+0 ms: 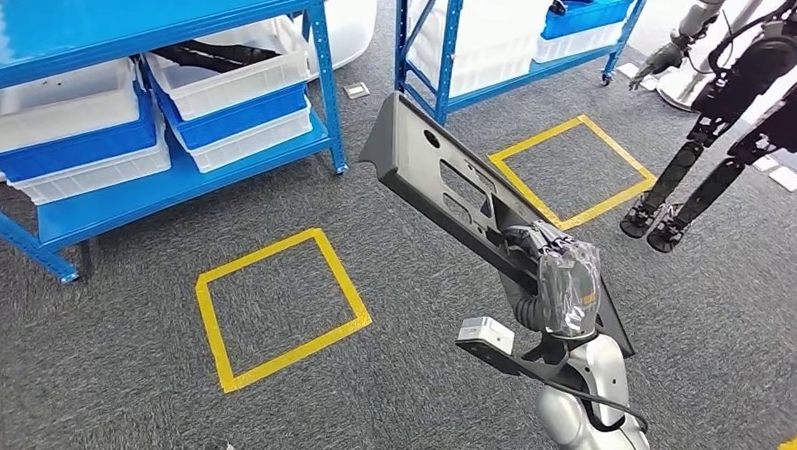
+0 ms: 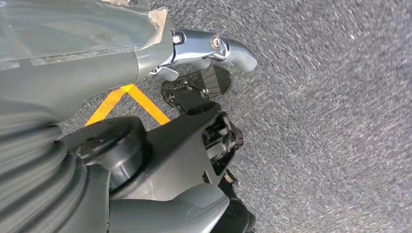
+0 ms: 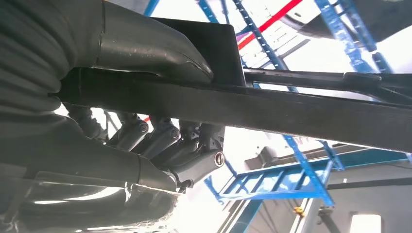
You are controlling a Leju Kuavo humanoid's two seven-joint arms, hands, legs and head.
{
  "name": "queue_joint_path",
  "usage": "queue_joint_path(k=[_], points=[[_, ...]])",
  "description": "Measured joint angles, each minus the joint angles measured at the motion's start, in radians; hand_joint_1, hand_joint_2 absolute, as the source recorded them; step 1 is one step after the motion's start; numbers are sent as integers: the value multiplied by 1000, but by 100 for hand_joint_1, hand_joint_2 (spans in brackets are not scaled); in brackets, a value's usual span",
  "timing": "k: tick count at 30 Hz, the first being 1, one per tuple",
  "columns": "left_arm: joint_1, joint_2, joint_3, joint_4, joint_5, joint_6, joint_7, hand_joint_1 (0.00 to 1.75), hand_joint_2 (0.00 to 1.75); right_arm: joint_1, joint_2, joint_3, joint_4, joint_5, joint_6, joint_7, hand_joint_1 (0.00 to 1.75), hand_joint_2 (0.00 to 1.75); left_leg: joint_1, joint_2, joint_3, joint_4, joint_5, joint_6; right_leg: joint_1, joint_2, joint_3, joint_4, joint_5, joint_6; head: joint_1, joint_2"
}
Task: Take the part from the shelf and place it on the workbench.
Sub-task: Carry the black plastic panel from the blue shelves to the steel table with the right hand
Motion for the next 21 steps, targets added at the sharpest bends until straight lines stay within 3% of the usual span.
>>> queue_joint_path(k=[1,3,5,6,7,8,10,12,14,15,16,18,20,21], points=[[0,0,1,0,0,3,0,0,175,-2,0,0,3,2,0,1,175,175,3,-25,-10,25,-20,-3,-4,11,1,-1,2,-8,-2,0],[2,1,3,0,1,9,0,0,175,-9,0,-1,8,3,0,3,175,175,5,-84,-60,138,-85,-5,-4,31,2,-2,4,-23,-5,0],[7,0,3,0,0,10,0,0,175,-13,0,-3,15,3,0,5,175,175,4,-104,-123,263,-131,-3,2,56,3,-1,3,-29,-6,0],[9,0,3,0,0,9,1,0,175,-13,-1,-5,18,3,0,6,175,175,5,-106,-137,285,-126,-1,5,70,4,0,3,-29,-6,0],[10,0,3,0,-1,9,1,0,175,-13,-3,-8,20,3,-1,8,175,175,5,-107,-134,267,-102,1,6,84,6,0,3,-29,-6,0],[11,0,3,0,-2,7,1,0,175,-13,-4,-12,21,3,-1,11,175,175,5,-114,-112,214,-64,6,6,98,8,0,3,-28,-6,0],[11,3,3,0,-7,4,3,0,175,-13,-5,-18,22,7,-1,19,175,175,7,-158,-55,79,2,17,8,124,9,2,2,-27,-6,0],[10,5,3,1,-12,-1,7,0,175,-12,-6,-22,22,14,-1,25,175,175,4,-186,-26,11,20,23,8,147,1,3,3,-19,-5,0],[8,4,3,0,-14,-4,11,0,175,-8,-9,-26,22,20,-1,30,175,175,-1,-166,-20,1,21,27,7,165,-8,1,6,-6,-6,0],[6,3,3,0,-14,-6,12,0,175,-6,-11,-30,21,22,-1,33,175,175,-2,-155,-15,-7,25,33,8,154,-14,7,4,-1,-6,0],[4,3,3,0,-14,-6,12,0,175,-5,-13,-32,21,24,-1,35,175,175,-1,-142,-11,-15,30,38,9,130,-25,27,-5,1,-4,0],[3,3,3,0,-15,-7,13,0,175,-5,-15,-37,21,28,-1,37,175,175,0,-115,-4,-25,35,45,10,66,-75,126,-49,-1,1,0],[3,3,3,0,-15,-7,15,0,175,-4,-16,-38,21,33,-1,38,175,175,-1,-87,-5,-25,34,46,6,41,-137,247,-94,1,4,0],[4,3,3,0,-15,-7,15,0,175,-1,-17,-38,22,34,0,38,175,175,-1,-74,-5,-25,33,45,3,38,-150,272,-98,7,4,0]])
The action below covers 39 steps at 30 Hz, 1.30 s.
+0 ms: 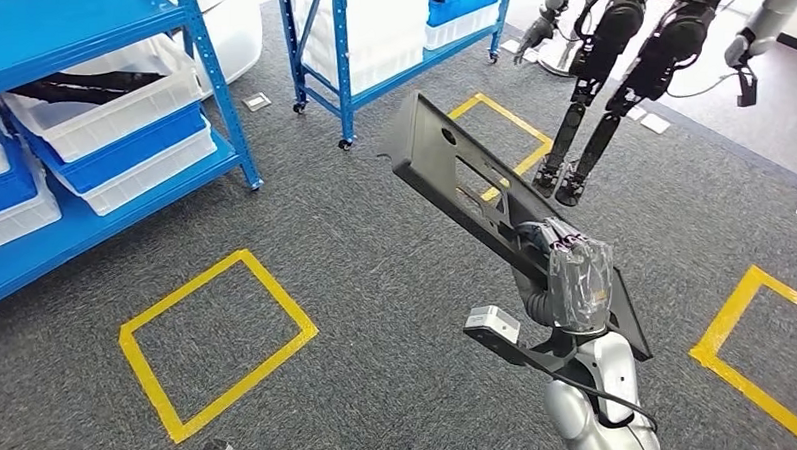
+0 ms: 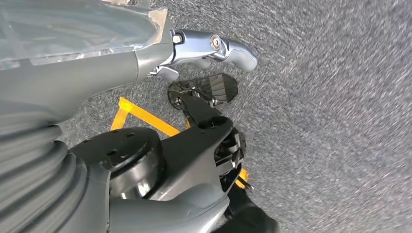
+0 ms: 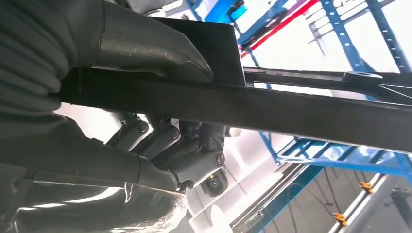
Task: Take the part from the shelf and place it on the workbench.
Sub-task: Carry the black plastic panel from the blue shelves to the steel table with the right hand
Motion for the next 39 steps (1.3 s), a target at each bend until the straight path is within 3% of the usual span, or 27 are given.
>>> queue_joint_path(k=[1,2,4,6,8,9,11,13,15,16,17,18,20,22,24,26,28,30,31,32,33,35,37,39], points=[[0,0,0,0,0,0,0,0,175,2,-1,0,0,1,1,0,175,175,1,13,0,0,-1,-2,-4,-4,8,-16,11,9,0,0],[0,-1,0,0,0,0,0,0,175,3,-1,0,0,2,1,0,175,175,2,25,2,1,-3,-5,-8,-13,38,-72,36,20,0,0],[-1,1,1,0,0,0,0,0,175,2,-1,0,1,4,5,1,175,175,1,47,6,5,-9,-17,-11,-56,117,-214,83,32,2,0],[-2,4,2,0,0,0,0,0,175,1,0,0,1,5,11,2,175,175,-5,64,13,7,-16,-32,-6,-79,148,-272,100,22,0,0],[-2,4,2,0,0,1,1,0,175,2,0,0,2,5,17,5,175,175,-5,81,19,4,-19,-42,-3,-59,142,-268,103,2,-5,0],[-3,4,3,0,-1,1,1,0,175,2,0,0,2,5,19,6,175,175,-1,77,20,7,-24,-46,-6,-48,141,-268,105,-5,-7,0],[-5,4,3,0,-2,1,2,0,175,1,1,0,2,5,19,7,175,175,6,36,0,58,-66,-51,-9,-25,140,-269,110,-21,-9,0],[-3,4,3,0,-2,1,2,0,175,1,3,1,3,5,22,8,175,175,6,-14,-59,189,-138,-50,-5,-4,139,-269,113,-34,-12,0],[-1,5,3,0,-3,2,4,0,175,2,5,2,3,6,32,10,175,175,3,-27,-115,296,-171,-45,5,22,138,-269,115,-40,-13,0],[0,5,3,0,-4,2,5,0,175,2,6,2,4,8,38,13,175,175,0,-30,-120,299,-158,-39,10,35,138,-269,116,-43,-13,0],[0,6,3,0,-6,1,6,0,175,2,6,3,4,11,43,16,175,175,-3,-34,-104,261,-128,-30,15,48,138,-269,117,-44,-13,0],[-1,6,3,0,-8,1,6,0,175,2,6,3,3,15,49,19,175,175,-7,-46,-73,193,-90,-18,18,62,139,-269,118,-45,-13,0],[-3,10,3,0,-13,-1,9,0,175,2,6,4,3,24,62,29,175,175,-14,-80,-14,71,-39,4,24,83,138,-269,120,-45,-10,0],[-6,14,3,0,-19,-4,14,0,175,3,6,4,2,31,71,39,175,175,-22,-88,5,29,-29,12,23,99,133,-269,125,-41,-9,0],[-9,13,3,0,-21,-7,16,0,175,6,4,3,-2,38,74,44,175,175,-23,-65,9,16,-21,11,23,105,125,-269,128,-33,-10,0],[-10,11,4,-1,-23,-10,17,0,175,9,3,-1,-9,43,76,48,175,175,-17,-42,19,-2,-10,11,25,66,99,-229,108,-29,-8,0],[-9,10,4,-1,-26,-11,17,0,175,9,3,-4,-13,49,83,51,175,175,-14,-18,23,-10,-6,11,20,17,40,-115,57,-27,-4,0],[-8,9,4,-1,-28,-12,18,0,175,11,3,-5,-14,54,93,52,175,175,-13,7,22,-10,-7,9,9,2,-16,-4,21,-16,-2,0],[-8,8,4,-1,-30,-12,18,0,175,13,3,-6,-15,56,98,53,175,175,-11,20,22,-9,-9,7,3,-2,-22,7,22,-6,-1,0],[-8,8,5,-1,-31,-13,18,0,175,14,3,-7,-15,57,101,54,175,175,-9,33,23,-9,-11,3,-4,-8,-6,-23,38,6,-1,0],[-8,7,5,-1,-32,-13,18,0,175,14,4,-8,-16,58,104,54,175,175,-6,45,26,-7,-15,-3,-11,-23,30,-89,64,20,-1,0],[-9,10,5,-1,-33,-14,18,0,175,13,5,-10,-20,58,106,54,175,175,-7,65,30,-2,-25,-19,-15,-72,101,-219,104,34,3,0],[-11,12,6,-1,-34,-15,18,0,175,13,7,-11,-24,58,106,55,175,175,-13,83,36,2,-33,-33,-10,-88,123,-261,113,23,1,0],[-12,11,6,-1,-34,-15,19,0,175,14,8,-12,-26,58,106,55,175,175,-10,98,42,1,-38,-41,-10,-59,121,-261,116,5,-5,0]])
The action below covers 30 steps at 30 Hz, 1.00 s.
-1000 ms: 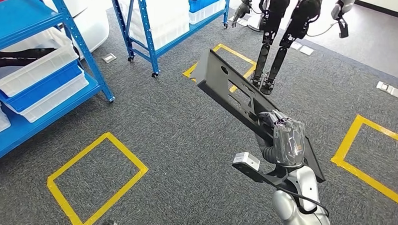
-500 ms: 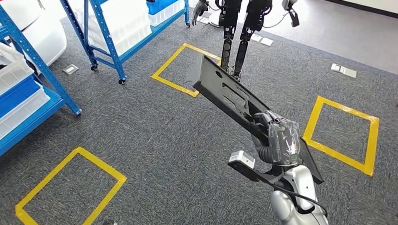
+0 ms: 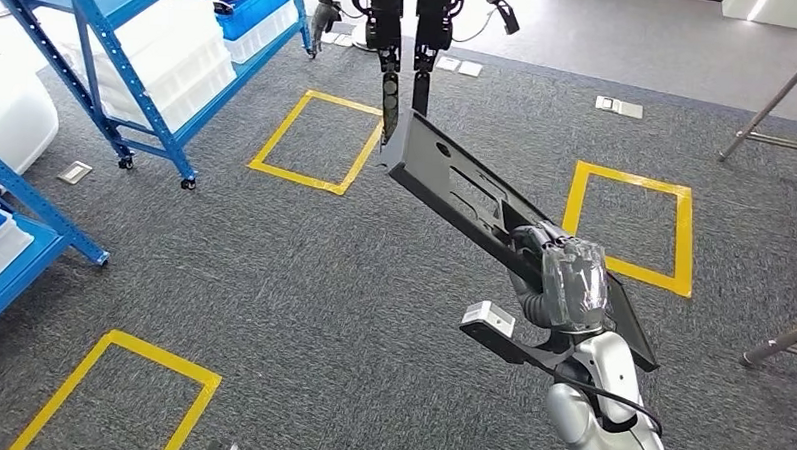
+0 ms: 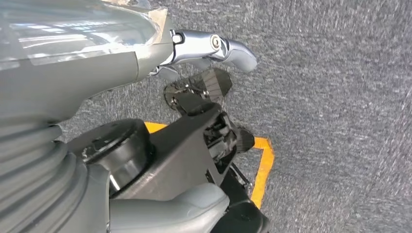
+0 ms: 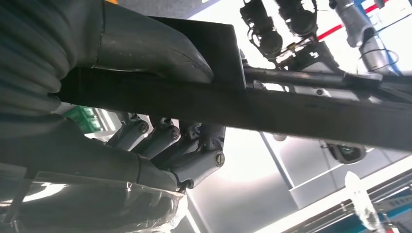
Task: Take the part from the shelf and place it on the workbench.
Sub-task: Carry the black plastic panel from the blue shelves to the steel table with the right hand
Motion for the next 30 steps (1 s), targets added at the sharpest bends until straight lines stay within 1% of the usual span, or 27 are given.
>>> queue_joint_path(k=[1,2,3,4,5,6,7,8,9,10,11,12,13,15,16,17,19,21,22,23,24,25,26,27,28,29,30], points=[[-1,0,0,0,0,0,0,0,175,0,0,-1,-2,0,0,0,175,175,5,-14,-2,9,-11,-4,-2,13,-1,0,2,-7,-1,0],[-2,-1,0,0,-1,-1,0,0,175,0,0,-1,-3,0,0,0,175,175,9,-40,-12,35,-33,-7,-3,25,-1,-1,3,-16,-2,0],[-3,-1,1,0,-1,-1,0,0,175,0,2,-1,-5,1,1,0,175,175,13,-73,-32,83,-65,-9,-3,37,-1,-1,5,-23,-4,0],[-3,-1,1,0,-2,-2,0,0,175,-1,3,-1,-6,2,3,-2,175,175,13,-104,-63,153,-104,-9,0,48,-2,-1,6,-29,-6,0],[-2,-1,2,0,-2,-2,0,0,175,-1,4,-1,-5,4,6,-3,175,175,13,-119,-99,227,-136,-7,4,61,-2,-1,6,-33,-7,0],[-1,-1,3,0,-2,-1,0,0,175,-1,6,-1,-5,5,10,-5,175,175,12,-126,-130,286,-154,-5,9,75,-3,-1,7,-35,-8,0],[0,-1,3,0,-3,0,0,0,175,-1,6,0,-5,6,13,-8,175,175,11,-128,-148,312,-151,-1,13,89,-3,-1,8,-37,-8,0],[0,-1,4,0,-3,0,0,0,175,-1,6,0,-5,7,15,-11,175,175,10,-131,-145,294,-128,6,16,104,-3,-1,9,-38,-8,0],[0,-1,4,0,-3,1,0,0,175,-1,7,0,-5,7,17,-14,175,175,8,-138,-123,239,-90,14,19,119,-2,-1,10,-39,-8,0],[0,0,5,0,-3,2,0,0,175,-2,7,0,-5,7,17,-17,175,175,6,-159,-91,166,-51,23,19,131,-1,-1,11,-40,-8,0],[-1,1,5,0,-4,3,0,0,175,-3,8,0,-5,7,17,-19,175,175,5,-178,-62,100,-23,31,22,143,-1,-1,12,-40,-7,0],[-1,2,5,0,-4,4,0,0,175,-4,9,0,-5,7,17,-20,175,175,3,-193,-41,55,-7,36,22,153,-3,0,14,-38,-7,0],[-2,3,5,0,-4,5,0,0,175,-5,10,0,-5,7,17,-20,175,175,0,-201,-32,33,-3,38,21,162,-6,0,16,-34,-7,0],[-6,2,6,0,-5,6,0,0,175,-6,10,0,-5,7,17,-21,175,175,-4,-180,-28,23,2,39,20,177,-14,-3,22,-23,-7,0],[-8,1,6,-1,-5,6,0,0,175,-6,9,-1,-5,7,17,-21,175,175,-3,-168,-25,14,8,41,21,165,-22,4,20,-19,-7,0],[-9,0,6,-1,-5,6,0,0,175,-8,9,-1,-5,7,17,-21,175,175,-2,-155,-22,6,14,43,23,141,-37,26,8,-18,-5,0],[-10,-1,6,-1,-5,6,0,0,175,-12,9,-1,-5,7,17,-21,175,175,-2,-130,-19,-4,21,46,23,83,-87,123,-41,-21,-1,0],[-9,-1,6,-1,-5,6,0,0,175,-13,9,0,-5,7,17,-21,175,175,-3,-103,-21,-3,22,47,19,64,-143,247,-90,-18,1,0],[-9,-1,6,-1,-5,6,0,0,175,-12,9,0,-5,7,17,-21,175,175,-3,-90,-22,-3,21,47,16,61,-156,279,-99,-11,1,0],[-9,-2,6,-1,-5,6,0,0,175,-12,9,0,-5,7,17,-21,175,175,-3,-76,-22,-3,20,45,12,56,-149,274,-94,-1,2,0],[-9,-2,6,-1,-5,6,0,0,175,-12,8,-1,-4,7,17,-21,175,175,-2,-63,-21,-2,19,43,7,47,-121,229,-75,9,2,0],[-9,-3,6,-1,-5,6,0,0,175,-13,8,-1,-4,7,17,-22,175,175,-3,-52,-19,0,16,38,3,26,-78,155,-51,19,2,0],[-9,-2,7,-1,-5,6,0,0,175,-16,8,-1,-4,7,17,-23,175,175,-5,-40,-18,3,11,32,4,0,-36,84,-30,23,3,0],[-10,-2,7,-1,-5,7,0,0,175,-18,8,-1,-4,6,17,-24,175,175,-8,-31,-16,6,7,25,5,-18,-8,32,-15,21,2,0],[-10,-1,7,-1,-5,7,1,0,175,-19,9,-1,-4,5,16,-25,175,175,-11,-20,-15,9,3,19,8,-28,7,4,-8,16,1,0],[-10,-1,7,-1,-5,7,1,0,175,-20,8,-1,-4,5,16,-25,175,175,-12,-9,-14,10,1,14,13,-22,8,-2,-6,8,-1,0],[-11,-2,7,-1,-5,7,1,0,175,-21,7,-2,-5,4,16,-26,175,175,-10,1,-12,9,-1,10,11,-7,6,-3,-4,0,-3,0]])
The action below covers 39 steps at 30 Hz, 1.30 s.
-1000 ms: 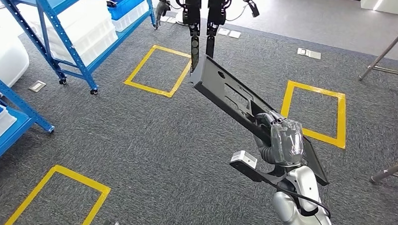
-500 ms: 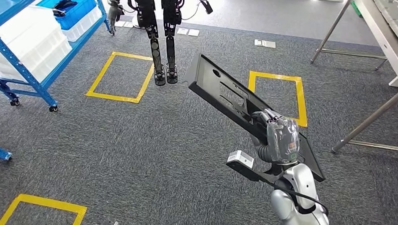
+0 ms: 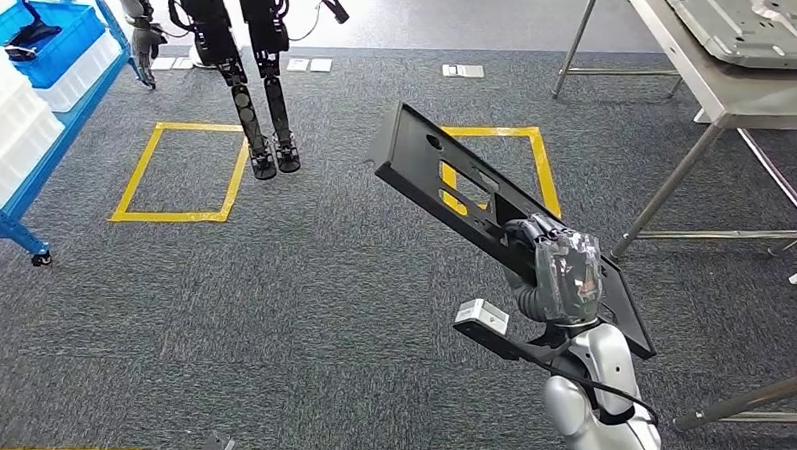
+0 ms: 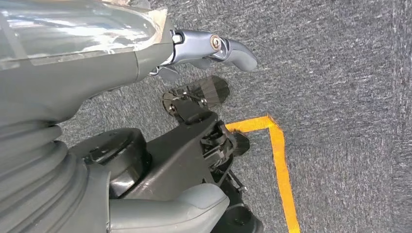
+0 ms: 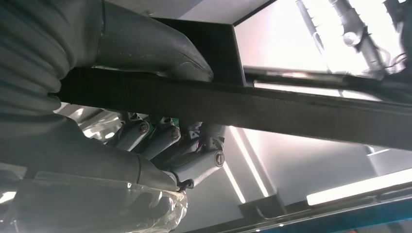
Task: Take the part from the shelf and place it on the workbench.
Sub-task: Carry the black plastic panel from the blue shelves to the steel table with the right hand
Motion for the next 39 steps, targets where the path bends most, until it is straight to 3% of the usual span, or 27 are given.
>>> queue_joint_path(k=[1,3,4,6,7,8,10,12,14,16,18,20,22,23,24,26,28,29,31,32,34,35,37,38,39], points=[[-1,0,0,0,0,0,0,0,175,-1,-1,0,0,-1,0,0,175,175,4,-5,0,5,-8,-5,-2,13,-1,-1,2,-6,-1,0],[-1,0,0,0,0,2,0,0,175,-4,-1,-1,0,-1,-1,-1,175,175,13,-51,-19,56,-47,-13,-8,36,0,-3,6,-20,-4,0],[0,0,0,0,0,3,0,0,175,-5,0,0,0,-1,-2,-2,175,175,15,-85,-42,112,-81,-15,-8,47,-1,-3,7,-25,-6,0],[4,0,0,0,-1,3,0,0,175,-6,1,0,0,-1,-2,-5,175,175,16,-120,-107,247,-142,-16,-5,70,-2,-3,8,-32,-9,0],[5,0,0,0,-1,3,1,0,175,-6,2,1,0,-1,-2,-6,175,175,16,-127,-131,292,-152,-15,-3,83,-3,-3,8,-34,-9,0],[6,0,0,0,-2,3,1,0,175,-6,2,1,0,-1,-2,-6,175,175,16,-129,-139,300,-142,-13,-1,97,-3,-3,9,-34,-9,0],[7,1,0,0,-5,1,1,0,175,-6,2,1,0,-1,-3,-7,175,175,17,-144,-98,203,-73,-8,-1,124,-1,-3,11,-34,-10,0],[7,1,0,0,-8,0,1,0,175,-9,2,1,0,-1,-3,-8,175,175,22,-191,-40,72,-17,-4,2,147,-3,-1,14,-30,-9,0],[7,2,0,0,-10,-1,1,0,175,-10,2,0,0,-1,-4,-9,175,175,20,-214,-18,23,-8,-3,3,168,-12,-2,20,-19,-8,0],[5,0,0,0,-11,-1,2,0,175,-9,2,-1,0,-1,-5,-10,175,175,16,-191,-16,14,-2,6,1,183,-22,-5,27,-5,-8,0],[1,0,0,-1,-12,-1,4,0,175,-8,1,-3,-1,0,-7,-10,175,175,14,-164,-11,-1,10,22,4,145,-48,33,8,-2,-6,0],[0,1,1,-1,-13,-2,7,0,175,-10,2,-5,-2,3,-8,-10,175,175,10,-136,-10,-7,15,31,8,86,-102,147,-46,-11,-2,0],[1,1,1,-1,-16,-3,11,0,175,-8,2,-6,-3,6,-8,-10,175,175,6,-106,-13,-7,16,32,9,68,-153,264,-91,-11,0,0],[1,1,1,-1,-17,-3,13,0,175,-7,3,-6,-3,7,-8,-9,175,175,5,-92,-13,-7,15,32,9,65,-157,282,-95,-7,0,0],[1,1,1,-1,-18,-3,14,0,175,-5,3,-8,-3,8,-8,-9,175,175,5,-79,-14,-7,15,31,8,61,-140,257,-85,-1,0,0],[-1,1,2,-1,-18,-3,15,0,175,-5,3,-10,-3,10,-8,-9,175,175,3,-57,-11,-6,12,27,8,26,-58,117,-42,7,0,0],[-2,1,3,-1,-18,-2,14,0,175,-7,6,-11,-4,12,-7,-9,175,175,-3,-38,-9,-4,7,18,13,-8,5,6,-11,2,-1,0],[-3,1,5,-1,-18,-2,14,0,175,-8,8,-11,-4,12,-7,-9,175,175,-5,-30,-8,-3,5,14,16,-12,14,-13,-5,-4,-1,0],[-3,0,7,-1,-18,-1,14,0,175,-8,10,-12,-6,13,-7,-9,175,175,-4,-15,-5,-3,1,4,15,11,12,-15,1,-16,-3,0],[-4,0,8,-2,-18,0,14,0,175,-9,10,-13,-7,13,-7,-9,175,175,0,-25,-6,3,-6,-1,11,22,12,-17,3,-21,-3,0],[-4,0,9,-3,-18,0,13,0,175,-10,15,-14,-10,14,-6,-9,175,175,6,-78,-33,70,-53,-12,2,43,14,-20,8,-35,-5,0],[-4,0,10,-3,-18,0,13,0,175,-10,18,-14,-10,15,-6,-8,175,175,8,-106,-62,137,-90,-15,3,53,14,-20,9,-40,-6,0],[0,0,10,-3,-18,1,13,0,175,-8,23,-13,-10,15,-5,-8,175,175,8,-128,-129,276,-148,-17,5,77,13,-19,10,-44,-7,0],[1,0,11,-3,-18,1,13,0,175,-7,24,-13,-10,15,-5,-8,175,175,8,-130,-147,306,-150,-17,6,90,14,-19,10,-44,-7,0],[1,0,11,-3,-18,1,13,0,175,-6,25,-13,-10,15,-4,-8,175,175,8,-132,-144,294,-129,-15,6,103,15,-19,10,-44,-7,0]])
